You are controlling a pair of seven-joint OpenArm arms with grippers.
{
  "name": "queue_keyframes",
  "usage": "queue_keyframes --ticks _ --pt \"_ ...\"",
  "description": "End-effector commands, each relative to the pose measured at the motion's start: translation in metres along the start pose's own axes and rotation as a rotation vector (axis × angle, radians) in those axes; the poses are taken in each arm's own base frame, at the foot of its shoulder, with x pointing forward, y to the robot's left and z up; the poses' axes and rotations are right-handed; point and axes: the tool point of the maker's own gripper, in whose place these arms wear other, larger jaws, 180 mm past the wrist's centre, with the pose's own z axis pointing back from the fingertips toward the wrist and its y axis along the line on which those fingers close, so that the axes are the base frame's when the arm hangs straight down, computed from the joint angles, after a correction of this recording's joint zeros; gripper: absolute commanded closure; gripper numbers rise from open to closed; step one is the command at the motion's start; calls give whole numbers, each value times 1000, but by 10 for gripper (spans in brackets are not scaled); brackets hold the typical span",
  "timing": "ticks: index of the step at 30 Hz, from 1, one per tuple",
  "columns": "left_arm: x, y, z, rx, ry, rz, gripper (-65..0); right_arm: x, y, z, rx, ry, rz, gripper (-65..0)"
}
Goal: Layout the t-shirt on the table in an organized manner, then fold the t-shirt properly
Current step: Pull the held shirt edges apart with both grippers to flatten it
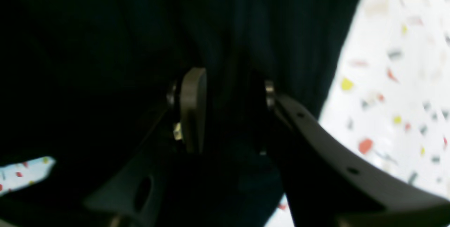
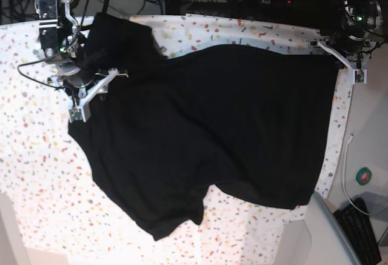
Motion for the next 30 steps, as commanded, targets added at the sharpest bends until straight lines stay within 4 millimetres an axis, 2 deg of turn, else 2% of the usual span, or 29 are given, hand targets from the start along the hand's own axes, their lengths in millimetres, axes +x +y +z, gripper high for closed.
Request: queue_keyframes --ticks 1,6,8,12,14,16,18,20,23,24,26,28,29,30 --pt "3 5 0 20 -12 -8 0 9 2 2 8 -31 7 -203" --pt "-3 5 -1 25 2 -10 0 11 3 0 9 -31 6 -203" --pt "-3 5 -1 24 4 -8 -13 5 0 -8 5 -3 1 -203" --pt "-7 7 -3 27 16 -9 -354 -18 -12 -32 -11 90 -26 -203" --pt "-4 9 -8 31 12 2 -502 -27 -27 -41 -33 132 -21 -203" --pt "-1 19 -9 54 8 22 -589 -26 -35 -47 -45 147 -19 -203" --pt "6 34 -5 95 -15 53 -619 -24 -37 -51 -46 149 -22 -203" --pt "22 41 3 107 -67 84 -607 -21 -42 -50 -54 147 -14 -203" --pt "48 26 19 28 -161 189 -546 -23 -41 -49 -53 150 -8 -201" --pt "54 18 21 -11 -181 217 -490 -24 -41 -49 -53 153 -8 -201" --pt "62 -2 16 -80 -195 253 -327 -30 -42 -47 -55 158 -14 -201" --pt "64 -13 2 -101 -180 254 -66 -25 -40 -40 -54 119 -6 -200" --pt "63 -18 -7 -103 -166 256 0 -20 -38 -35 -52 81 0 -200" --pt "62 -21 -15 -103 -155 258 0 -16 -36 -30 -49 50 6 -200"
